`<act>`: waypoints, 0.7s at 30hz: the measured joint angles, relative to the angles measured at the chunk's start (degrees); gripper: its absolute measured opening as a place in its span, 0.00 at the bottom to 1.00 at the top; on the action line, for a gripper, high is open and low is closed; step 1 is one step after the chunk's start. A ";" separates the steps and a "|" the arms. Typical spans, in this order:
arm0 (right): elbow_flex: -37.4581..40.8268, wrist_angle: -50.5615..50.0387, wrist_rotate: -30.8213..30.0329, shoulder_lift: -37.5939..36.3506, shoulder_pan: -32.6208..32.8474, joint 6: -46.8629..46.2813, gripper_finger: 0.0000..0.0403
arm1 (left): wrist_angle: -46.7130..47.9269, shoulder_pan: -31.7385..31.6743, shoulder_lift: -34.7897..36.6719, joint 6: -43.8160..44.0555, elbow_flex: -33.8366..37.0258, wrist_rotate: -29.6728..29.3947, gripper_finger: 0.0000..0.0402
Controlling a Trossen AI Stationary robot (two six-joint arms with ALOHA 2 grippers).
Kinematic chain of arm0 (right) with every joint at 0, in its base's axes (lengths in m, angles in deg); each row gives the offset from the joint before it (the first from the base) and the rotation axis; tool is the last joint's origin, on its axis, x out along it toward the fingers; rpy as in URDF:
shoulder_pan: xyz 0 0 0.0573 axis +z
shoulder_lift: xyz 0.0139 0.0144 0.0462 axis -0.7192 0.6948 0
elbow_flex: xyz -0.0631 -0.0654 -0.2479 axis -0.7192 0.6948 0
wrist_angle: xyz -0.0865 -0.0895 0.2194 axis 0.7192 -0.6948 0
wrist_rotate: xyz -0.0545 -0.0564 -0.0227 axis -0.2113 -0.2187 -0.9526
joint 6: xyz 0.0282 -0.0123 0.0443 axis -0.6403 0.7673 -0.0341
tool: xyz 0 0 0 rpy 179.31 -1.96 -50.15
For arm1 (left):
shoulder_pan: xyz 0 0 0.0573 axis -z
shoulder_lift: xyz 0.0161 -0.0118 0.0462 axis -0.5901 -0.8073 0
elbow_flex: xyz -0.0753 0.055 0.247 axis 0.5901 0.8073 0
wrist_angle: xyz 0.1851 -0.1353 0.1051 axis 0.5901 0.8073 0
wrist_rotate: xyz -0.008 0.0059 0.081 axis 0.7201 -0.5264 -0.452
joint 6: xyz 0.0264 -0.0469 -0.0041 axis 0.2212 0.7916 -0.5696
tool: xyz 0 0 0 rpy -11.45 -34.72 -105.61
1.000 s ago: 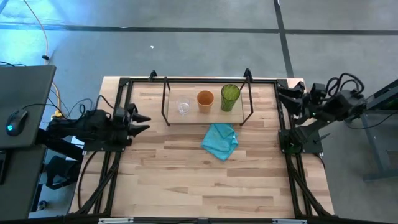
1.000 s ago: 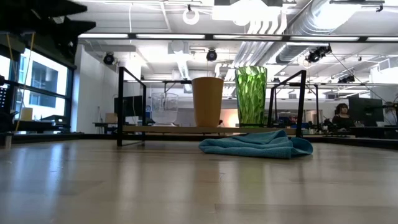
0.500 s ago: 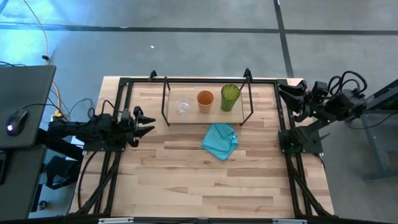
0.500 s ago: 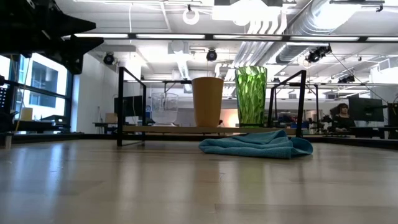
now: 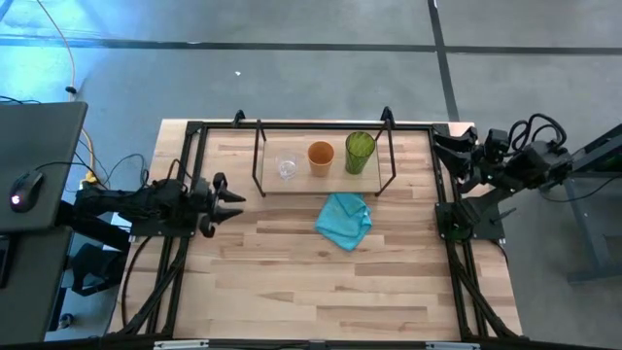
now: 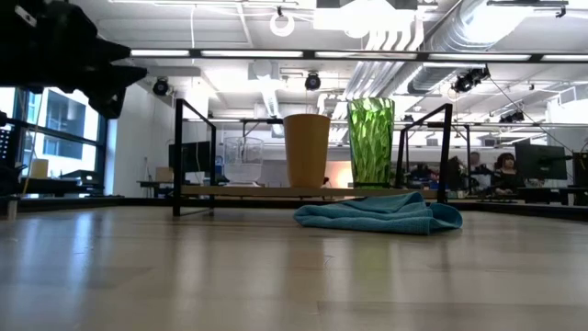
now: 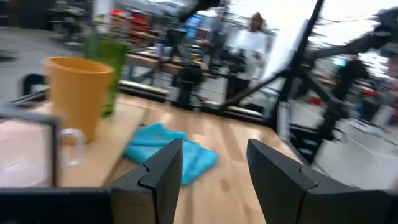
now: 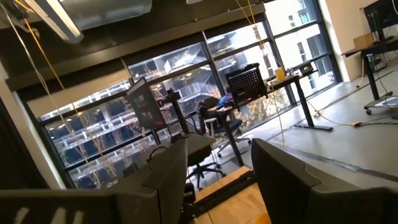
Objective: Stack small to large cups/mugs on shelf
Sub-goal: Return to Home Position
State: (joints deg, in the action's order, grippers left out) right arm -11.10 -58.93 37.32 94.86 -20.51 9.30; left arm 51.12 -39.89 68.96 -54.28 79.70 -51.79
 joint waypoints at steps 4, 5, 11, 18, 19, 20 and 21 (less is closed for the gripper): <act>0.02 0.03 0.85 0.00 0.02 -0.08 0.43 | 0.01 0.04 0.00 -1.39 -0.02 4.84 0.42; 0.02 0.01 1.31 0.00 0.02 -0.10 0.43 | 0.01 0.04 0.00 -1.41 -0.02 4.92 0.42; 0.03 -1.68 2.36 0.00 0.02 -0.10 0.43 | 0.44 0.02 0.00 -1.39 -0.02 2.33 0.42; 0.04 -4.43 4.40 -0.02 0.02 -0.08 0.43 | 0.47 0.00 -0.15 -1.54 -0.02 1.95 0.42; 0.04 -5.51 4.84 -0.02 0.02 -0.12 0.43 | 0.47 0.00 -0.15 -1.54 -0.02 1.92 0.42; 0.04 -6.91 5.20 -0.02 0.02 -0.31 0.43 | 0.47 0.00 -0.15 -1.54 -0.02 1.93 0.42; 0.04 -8.68 5.76 -0.02 0.02 -1.02 0.43 | 0.47 0.00 -0.15 -1.54 -0.02 1.94 0.42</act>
State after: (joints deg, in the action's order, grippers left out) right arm -11.06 -67.61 43.08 94.84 -20.49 8.28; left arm 51.59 -39.89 68.81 -55.82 79.68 -49.85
